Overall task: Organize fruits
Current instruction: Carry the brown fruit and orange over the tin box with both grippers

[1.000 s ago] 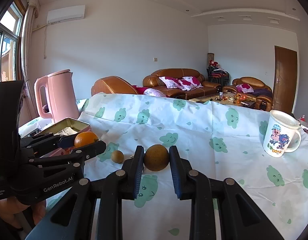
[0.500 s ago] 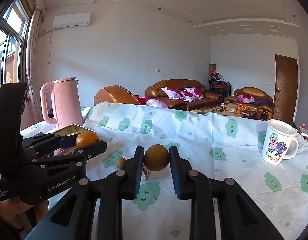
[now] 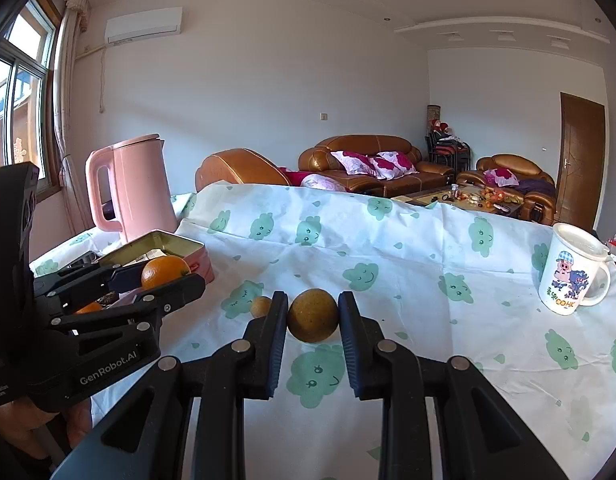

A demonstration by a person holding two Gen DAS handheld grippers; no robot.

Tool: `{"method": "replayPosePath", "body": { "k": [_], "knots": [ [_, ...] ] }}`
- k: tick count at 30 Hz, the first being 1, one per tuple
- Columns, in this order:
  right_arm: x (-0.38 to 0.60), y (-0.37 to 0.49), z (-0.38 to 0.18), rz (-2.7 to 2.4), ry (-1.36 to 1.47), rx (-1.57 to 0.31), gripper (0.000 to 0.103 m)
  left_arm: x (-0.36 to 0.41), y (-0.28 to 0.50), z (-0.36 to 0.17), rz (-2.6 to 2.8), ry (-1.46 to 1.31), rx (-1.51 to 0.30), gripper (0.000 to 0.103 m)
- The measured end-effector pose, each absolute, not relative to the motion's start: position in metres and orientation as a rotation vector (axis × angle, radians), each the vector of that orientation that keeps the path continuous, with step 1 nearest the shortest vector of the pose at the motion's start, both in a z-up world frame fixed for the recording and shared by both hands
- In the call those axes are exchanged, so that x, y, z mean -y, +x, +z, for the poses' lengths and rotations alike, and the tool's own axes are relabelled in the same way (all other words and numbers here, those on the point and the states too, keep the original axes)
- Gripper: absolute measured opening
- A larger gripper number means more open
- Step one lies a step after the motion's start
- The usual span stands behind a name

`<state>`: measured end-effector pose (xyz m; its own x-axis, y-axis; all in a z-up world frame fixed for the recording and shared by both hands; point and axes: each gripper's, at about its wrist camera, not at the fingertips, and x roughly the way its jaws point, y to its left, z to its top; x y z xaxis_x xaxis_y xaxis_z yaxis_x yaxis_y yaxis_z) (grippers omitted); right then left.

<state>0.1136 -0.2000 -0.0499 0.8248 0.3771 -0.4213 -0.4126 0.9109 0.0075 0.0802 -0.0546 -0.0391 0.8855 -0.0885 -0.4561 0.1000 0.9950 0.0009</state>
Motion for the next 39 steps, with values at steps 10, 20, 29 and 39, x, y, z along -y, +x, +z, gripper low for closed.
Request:
{"method": "replayPosePath", "body": {
  "k": [10, 20, 29, 39],
  "knots": [
    [0.153, 0.110, -0.023, 0.513, -0.133, -0.413, 0.028, 0.010, 0.075, -0.035, -0.025, -0.012, -0.481, 0.041],
    [0.098, 0.115, -0.007, 0.607, -0.195, -0.405, 0.028, -0.038, 0.069, -0.027, 0.069, -0.026, -0.469, 0.041],
    [0.060, 0.121, -0.006, 0.664, -0.211, -0.408, 0.028, -0.077, 0.068, -0.026, 0.140, -0.051, -0.484, 0.041],
    [0.030, 0.128, -0.012, 0.698, -0.213, -0.432, 0.028, -0.101, 0.074, -0.033, 0.182, -0.032, -0.526, 0.041]
  ]
}}
